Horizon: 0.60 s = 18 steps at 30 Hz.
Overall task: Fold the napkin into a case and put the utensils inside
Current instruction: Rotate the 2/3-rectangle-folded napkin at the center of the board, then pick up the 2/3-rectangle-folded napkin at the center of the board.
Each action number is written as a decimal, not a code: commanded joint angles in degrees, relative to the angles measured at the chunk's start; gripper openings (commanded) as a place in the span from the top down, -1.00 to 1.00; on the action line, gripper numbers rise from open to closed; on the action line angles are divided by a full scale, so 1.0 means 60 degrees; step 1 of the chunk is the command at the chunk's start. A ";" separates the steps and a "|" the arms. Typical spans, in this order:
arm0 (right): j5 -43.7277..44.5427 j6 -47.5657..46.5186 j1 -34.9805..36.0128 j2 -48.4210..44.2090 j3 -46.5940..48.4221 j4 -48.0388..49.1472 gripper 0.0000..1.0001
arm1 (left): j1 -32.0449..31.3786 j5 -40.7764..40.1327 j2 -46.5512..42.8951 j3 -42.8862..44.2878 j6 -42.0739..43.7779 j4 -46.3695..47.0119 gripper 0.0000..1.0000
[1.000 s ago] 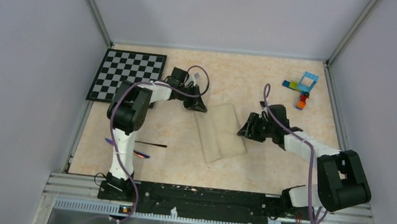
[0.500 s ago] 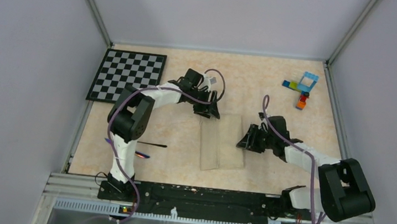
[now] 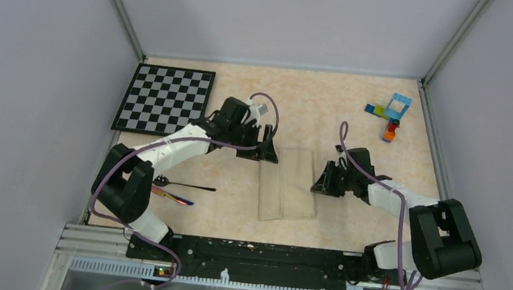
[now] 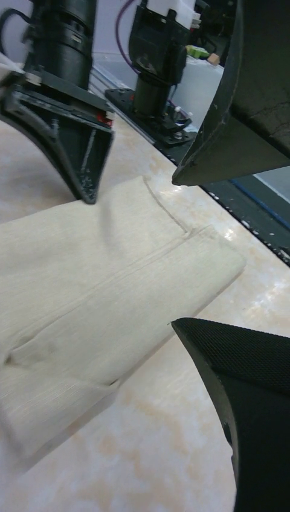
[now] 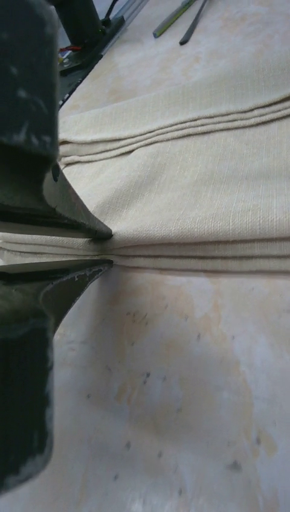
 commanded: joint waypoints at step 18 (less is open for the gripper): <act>-0.0176 0.0440 -0.0837 -0.0932 -0.0084 -0.0633 -0.03 | -0.6011 -0.6974 0.0815 0.0915 -0.2765 -0.1524 -0.71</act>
